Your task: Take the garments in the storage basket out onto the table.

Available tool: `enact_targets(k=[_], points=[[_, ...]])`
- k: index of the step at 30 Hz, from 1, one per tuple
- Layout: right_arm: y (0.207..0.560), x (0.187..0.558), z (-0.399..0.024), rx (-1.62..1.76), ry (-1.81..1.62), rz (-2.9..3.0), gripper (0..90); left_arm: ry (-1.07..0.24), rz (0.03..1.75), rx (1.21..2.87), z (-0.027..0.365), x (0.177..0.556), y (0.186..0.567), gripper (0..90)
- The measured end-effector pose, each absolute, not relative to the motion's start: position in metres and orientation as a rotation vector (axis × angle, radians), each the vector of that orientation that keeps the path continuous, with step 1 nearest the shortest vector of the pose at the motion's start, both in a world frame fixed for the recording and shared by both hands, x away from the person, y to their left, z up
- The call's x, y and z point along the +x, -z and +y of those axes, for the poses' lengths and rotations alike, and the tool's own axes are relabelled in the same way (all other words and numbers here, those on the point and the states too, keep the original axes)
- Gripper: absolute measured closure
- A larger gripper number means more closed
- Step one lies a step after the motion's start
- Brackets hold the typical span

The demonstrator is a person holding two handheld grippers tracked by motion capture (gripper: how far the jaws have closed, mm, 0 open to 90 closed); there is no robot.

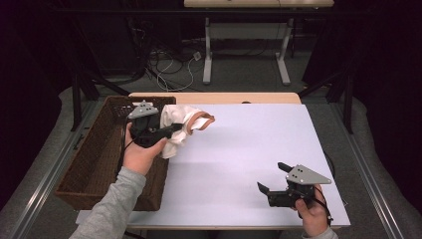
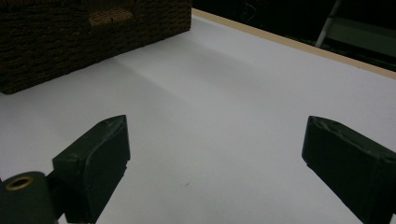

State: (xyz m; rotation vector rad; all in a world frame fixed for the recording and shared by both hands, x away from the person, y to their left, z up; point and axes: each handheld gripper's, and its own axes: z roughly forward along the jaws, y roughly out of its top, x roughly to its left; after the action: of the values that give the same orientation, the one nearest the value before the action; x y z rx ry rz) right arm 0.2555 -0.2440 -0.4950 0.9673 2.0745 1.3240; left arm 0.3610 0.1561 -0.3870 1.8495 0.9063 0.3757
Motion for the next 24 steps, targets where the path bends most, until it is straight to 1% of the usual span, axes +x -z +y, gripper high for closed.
enact_targets(k=[9, 24], points=[[0.495, 0.256, -0.244, 0.966, -1.326, 2.071, 7.2, -0.338, 0.867, 1.864, 0.134, 0.359, 0.39, 74.7], [0.494, 0.256, -0.245, 0.956, -1.326, 2.068, 7.2, -0.303, 0.836, 1.867, 0.11, 0.356, 0.403, 74.7]])
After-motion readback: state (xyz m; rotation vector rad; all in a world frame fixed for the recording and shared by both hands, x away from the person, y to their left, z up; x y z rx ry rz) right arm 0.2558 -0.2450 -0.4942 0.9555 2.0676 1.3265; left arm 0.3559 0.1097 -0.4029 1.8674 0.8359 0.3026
